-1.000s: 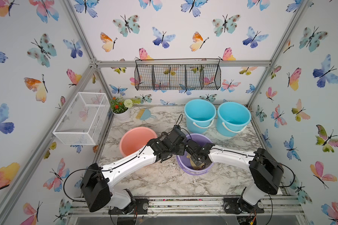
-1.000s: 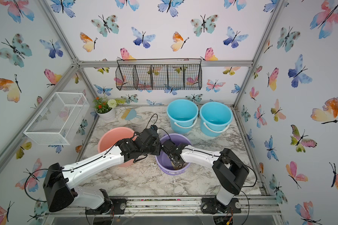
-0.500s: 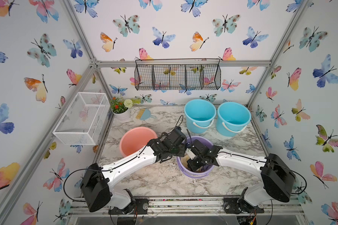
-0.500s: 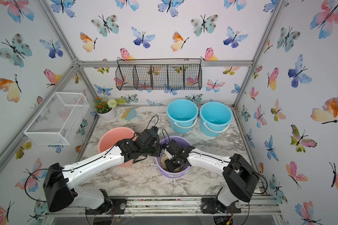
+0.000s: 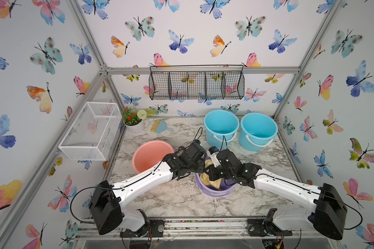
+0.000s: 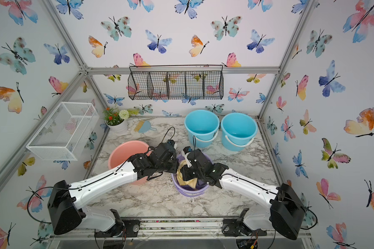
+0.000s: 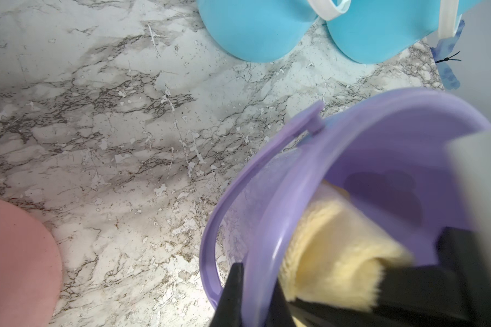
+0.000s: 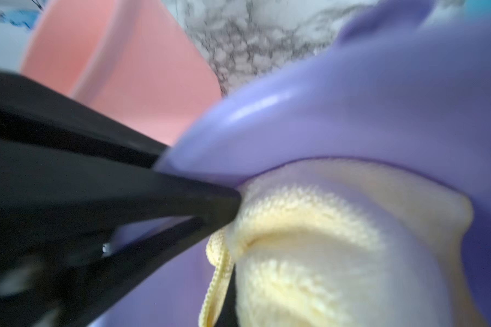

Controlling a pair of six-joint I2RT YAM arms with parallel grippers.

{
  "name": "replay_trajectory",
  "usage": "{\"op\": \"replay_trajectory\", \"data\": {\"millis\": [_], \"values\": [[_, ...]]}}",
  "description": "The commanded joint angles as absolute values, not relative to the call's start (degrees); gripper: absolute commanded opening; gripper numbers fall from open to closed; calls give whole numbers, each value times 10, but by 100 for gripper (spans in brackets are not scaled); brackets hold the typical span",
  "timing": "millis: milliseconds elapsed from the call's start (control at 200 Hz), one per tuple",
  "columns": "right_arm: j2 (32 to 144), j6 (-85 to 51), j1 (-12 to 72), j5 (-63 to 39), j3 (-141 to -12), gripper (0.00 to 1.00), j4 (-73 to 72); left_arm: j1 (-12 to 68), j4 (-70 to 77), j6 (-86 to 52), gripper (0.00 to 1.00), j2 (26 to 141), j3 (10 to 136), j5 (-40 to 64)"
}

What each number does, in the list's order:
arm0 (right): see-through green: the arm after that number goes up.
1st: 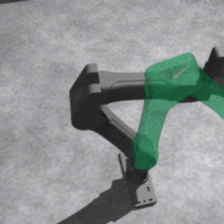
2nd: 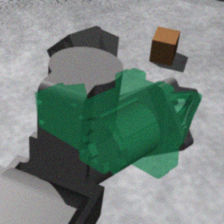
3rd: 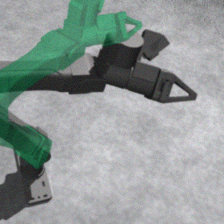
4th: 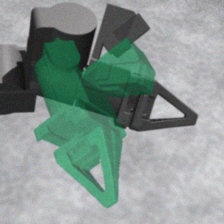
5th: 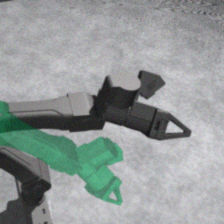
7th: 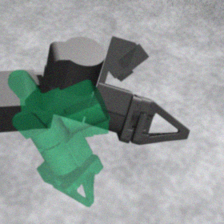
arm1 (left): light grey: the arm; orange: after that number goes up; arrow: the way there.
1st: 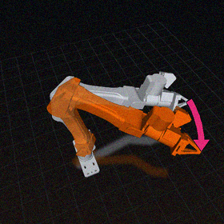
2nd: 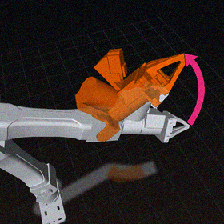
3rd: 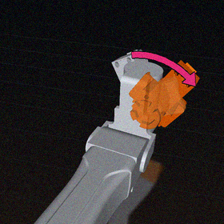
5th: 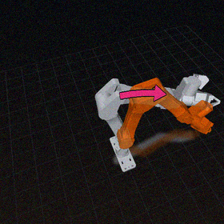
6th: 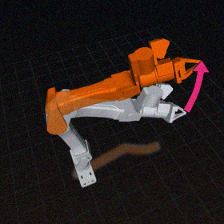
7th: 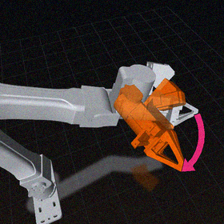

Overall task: Wipe the inside of the bucket with a cloth
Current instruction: Wipe the dirt from the inside of the bucket.

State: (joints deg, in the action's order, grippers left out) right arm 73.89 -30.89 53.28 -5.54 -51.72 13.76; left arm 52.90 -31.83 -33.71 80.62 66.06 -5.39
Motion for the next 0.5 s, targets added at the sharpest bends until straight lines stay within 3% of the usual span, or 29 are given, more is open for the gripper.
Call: {"op": "replay_trajectory", "data": {"millis": [0,280,495], "values": [[694,-326,532,0,-543,2,135,534,-313,-335,0,798,656,-38],[685,-389,532,-37,-532,2,101,533,-308,-338,0,796,652,-33],[725,-489,532,-142,-453,2,-14,534,-308,-340,0,793,651,-33]]}}
